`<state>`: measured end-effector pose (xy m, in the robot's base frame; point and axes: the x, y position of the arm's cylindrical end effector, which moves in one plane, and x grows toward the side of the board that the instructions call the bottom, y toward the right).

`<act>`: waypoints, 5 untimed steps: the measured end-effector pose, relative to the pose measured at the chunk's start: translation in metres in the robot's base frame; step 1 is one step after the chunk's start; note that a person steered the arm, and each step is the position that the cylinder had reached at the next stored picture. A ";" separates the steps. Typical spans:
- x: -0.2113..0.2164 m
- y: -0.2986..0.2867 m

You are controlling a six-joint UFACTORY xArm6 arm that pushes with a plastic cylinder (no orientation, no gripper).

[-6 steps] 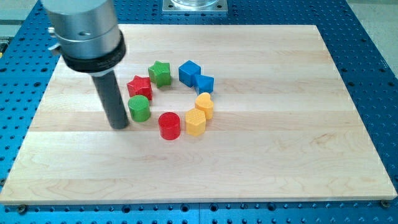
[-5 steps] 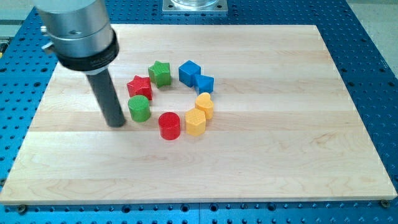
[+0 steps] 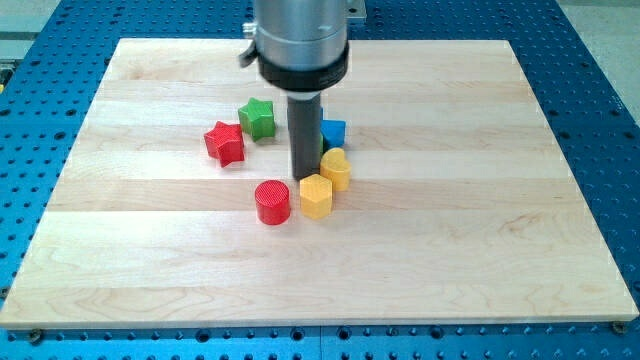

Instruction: Move the green circle into the blue cube

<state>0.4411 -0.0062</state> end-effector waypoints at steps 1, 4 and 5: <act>-0.046 0.006; -0.072 -0.003; -0.049 -0.004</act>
